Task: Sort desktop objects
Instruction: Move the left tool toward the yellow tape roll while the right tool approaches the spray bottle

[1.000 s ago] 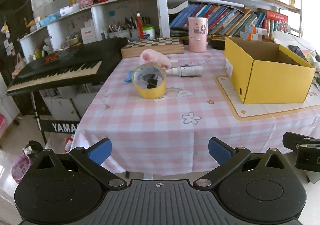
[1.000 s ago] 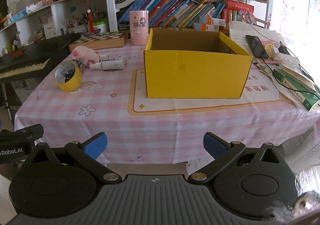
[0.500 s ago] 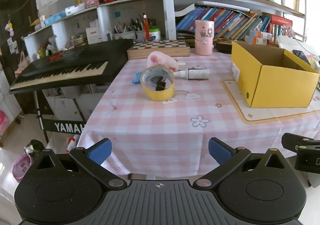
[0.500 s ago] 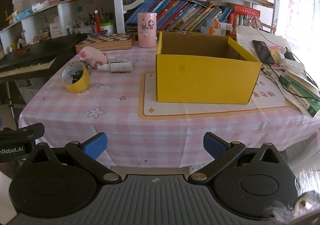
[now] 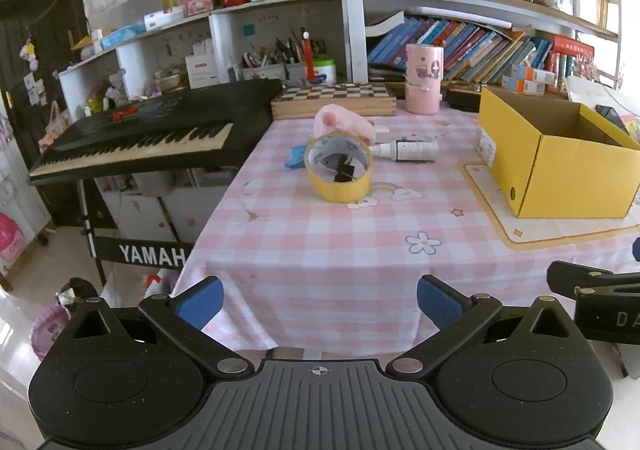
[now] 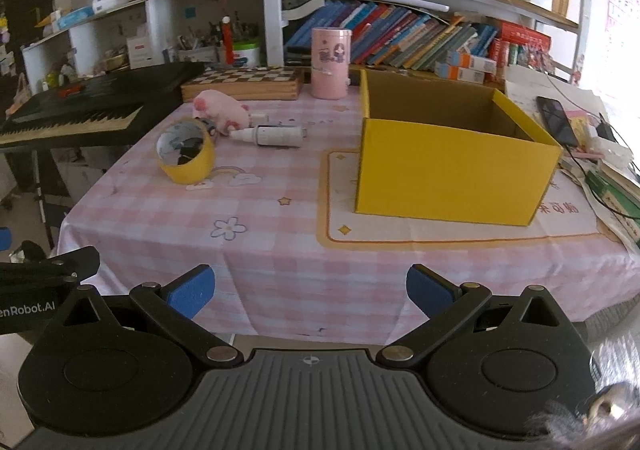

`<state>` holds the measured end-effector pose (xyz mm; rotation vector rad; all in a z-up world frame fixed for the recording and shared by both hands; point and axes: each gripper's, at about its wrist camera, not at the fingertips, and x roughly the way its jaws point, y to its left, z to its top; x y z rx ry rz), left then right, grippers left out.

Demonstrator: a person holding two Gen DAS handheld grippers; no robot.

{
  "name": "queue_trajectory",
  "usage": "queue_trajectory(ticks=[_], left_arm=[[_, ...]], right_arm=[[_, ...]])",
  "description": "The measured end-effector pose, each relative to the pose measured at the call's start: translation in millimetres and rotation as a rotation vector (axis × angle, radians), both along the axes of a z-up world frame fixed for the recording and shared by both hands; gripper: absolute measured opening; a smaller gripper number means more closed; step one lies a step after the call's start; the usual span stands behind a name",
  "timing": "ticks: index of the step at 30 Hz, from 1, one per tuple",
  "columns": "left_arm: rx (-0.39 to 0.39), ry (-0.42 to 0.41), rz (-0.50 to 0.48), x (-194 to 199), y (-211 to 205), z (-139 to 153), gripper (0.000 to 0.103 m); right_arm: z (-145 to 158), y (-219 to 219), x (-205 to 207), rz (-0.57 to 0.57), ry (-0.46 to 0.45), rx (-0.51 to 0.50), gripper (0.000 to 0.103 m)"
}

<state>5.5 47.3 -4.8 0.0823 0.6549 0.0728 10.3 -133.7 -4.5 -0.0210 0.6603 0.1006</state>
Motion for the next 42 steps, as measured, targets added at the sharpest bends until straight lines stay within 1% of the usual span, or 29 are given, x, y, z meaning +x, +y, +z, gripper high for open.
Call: queue_trajectory(ticks=[8, 14, 26, 32, 42], left_arm=[[-0.003, 0.0, 0.037, -1.1, 11.7, 0.2, 0.103], [-0.002, -0.003, 0.025, -0.3, 13.1, -0.3, 0.103], [-0.006, 0.012, 0.048, 9.2, 19.9, -4.4, 0.103], [-0.007, 0.01, 0.054, 21.3, 24.9, -5.9, 0.103], [-0.013, 0.03, 0.059, 59.1, 28.5, -9.2, 0.103]], right_arm=[[0.5, 15.0, 6.5, 0.063, -0.008, -0.007, 0.102], [1.4, 22.3, 9.5, 0.098, -0.018, -0.012, 0.101], [-1.8, 31.3, 21.9, 0.138, -0.013, -0.007, 0.096], [-3.9, 38.4, 38.9, 0.157, -0.01, -0.011, 0.091], [-6.9, 45.8, 82.4, 0.177, 0.007, -0.024, 0.09]])
